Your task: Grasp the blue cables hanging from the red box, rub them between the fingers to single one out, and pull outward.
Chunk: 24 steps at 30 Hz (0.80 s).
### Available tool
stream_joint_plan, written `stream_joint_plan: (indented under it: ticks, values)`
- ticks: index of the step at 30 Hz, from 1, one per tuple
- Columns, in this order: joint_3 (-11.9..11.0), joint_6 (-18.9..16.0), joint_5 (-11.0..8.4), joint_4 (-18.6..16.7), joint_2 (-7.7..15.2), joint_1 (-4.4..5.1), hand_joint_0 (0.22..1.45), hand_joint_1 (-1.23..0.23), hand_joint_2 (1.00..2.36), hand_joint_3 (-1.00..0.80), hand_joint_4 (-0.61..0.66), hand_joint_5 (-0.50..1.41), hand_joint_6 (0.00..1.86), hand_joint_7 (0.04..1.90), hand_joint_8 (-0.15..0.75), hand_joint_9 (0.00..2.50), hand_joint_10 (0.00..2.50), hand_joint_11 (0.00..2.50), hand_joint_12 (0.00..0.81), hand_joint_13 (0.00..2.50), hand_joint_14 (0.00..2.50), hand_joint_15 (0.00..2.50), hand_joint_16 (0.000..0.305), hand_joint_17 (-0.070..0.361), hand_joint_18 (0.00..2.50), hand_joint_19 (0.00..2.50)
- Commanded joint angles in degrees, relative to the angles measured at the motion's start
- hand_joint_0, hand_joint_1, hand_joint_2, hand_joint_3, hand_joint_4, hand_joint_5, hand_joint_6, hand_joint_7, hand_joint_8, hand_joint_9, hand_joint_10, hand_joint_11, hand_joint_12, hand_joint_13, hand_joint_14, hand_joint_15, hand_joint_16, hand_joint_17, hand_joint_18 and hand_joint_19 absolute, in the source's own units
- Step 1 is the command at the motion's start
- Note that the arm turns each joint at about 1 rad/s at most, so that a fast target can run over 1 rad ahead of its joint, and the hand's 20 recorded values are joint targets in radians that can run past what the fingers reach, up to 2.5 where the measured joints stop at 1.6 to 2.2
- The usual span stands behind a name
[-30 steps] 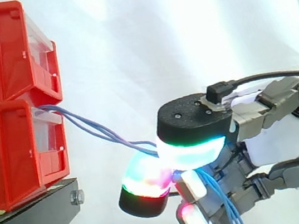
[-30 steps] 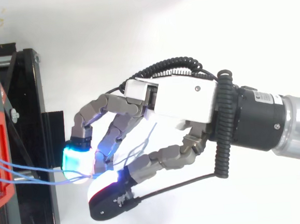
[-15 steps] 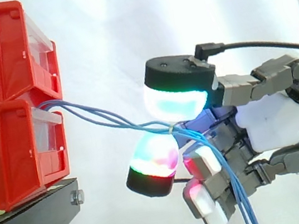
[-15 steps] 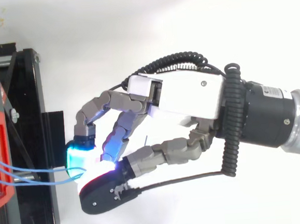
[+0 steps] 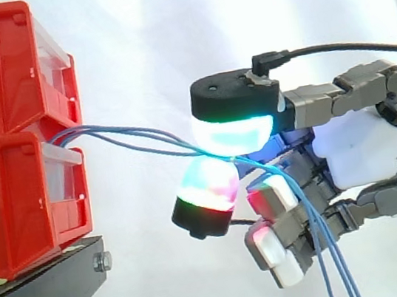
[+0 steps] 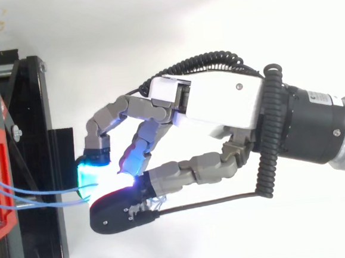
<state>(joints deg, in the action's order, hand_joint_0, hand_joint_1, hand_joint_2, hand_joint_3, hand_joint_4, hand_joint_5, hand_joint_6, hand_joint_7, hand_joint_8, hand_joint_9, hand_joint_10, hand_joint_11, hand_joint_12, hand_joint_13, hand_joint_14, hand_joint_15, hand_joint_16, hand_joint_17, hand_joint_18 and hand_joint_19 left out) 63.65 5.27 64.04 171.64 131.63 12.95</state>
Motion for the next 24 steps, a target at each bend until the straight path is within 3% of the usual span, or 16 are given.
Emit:
stream_joint_plan:
  ticks: [1, 3, 5, 9, 20, 24]
  values:
    - [-0.02, 0.00, 1.53, 3.62, -0.59, -0.20, 0.64, -0.84, 1.02, -0.14, -0.02, -0.17, 0.91, 1.04, 0.284, 1.25, 0.02, 0.81, 0.321, 1.03, 0.03, 0.68, 0.048, 0.107, 0.80, 0.66]
    - [0.07, 0.09, 2.58, 5.46, -0.85, -0.20, 0.66, -0.89, 1.02, -0.18, -0.03, -0.17, 0.91, 1.07, 0.279, 1.24, 0.02, 0.80, 0.316, 1.02, 0.03, 0.68, 0.047, 0.106, 0.79, 0.65]
    - [0.07, 0.09, 4.25, 10.21, -1.38, -0.47, 0.68, -0.91, 1.02, -0.22, -0.03, -0.18, 0.91, 1.04, 0.283, 1.23, 0.03, 0.81, 0.316, 1.02, 0.03, 0.68, 0.047, 0.106, 0.79, 0.64]
    - [0.07, 0.09, 4.52, 12.85, -1.64, -0.73, 0.74, -0.93, 1.01, -0.41, -0.04, -0.17, 0.92, 1.02, 0.267, 1.24, 0.03, 0.81, 0.307, 1.02, 0.03, 0.67, 0.046, 0.104, 0.79, 0.62]
    - [-0.02, 0.26, 5.57, 14.52, -1.82, -1.08, 0.74, -0.94, 1.00, -0.50, -0.09, -0.15, 0.92, 1.10, 0.250, 1.33, 0.03, 0.81, 0.299, 1.04, 0.03, 0.68, 0.043, 0.097, 0.82, 0.64]
    - [0.07, 0.26, 6.10, 15.04, -1.82, -1.17, 0.69, -0.91, 1.00, -0.50, -0.01, -0.13, 0.90, 1.07, 0.244, 1.37, 0.03, 0.79, 0.298, 1.06, 0.03, 0.68, 0.042, 0.095, 0.82, 0.65]
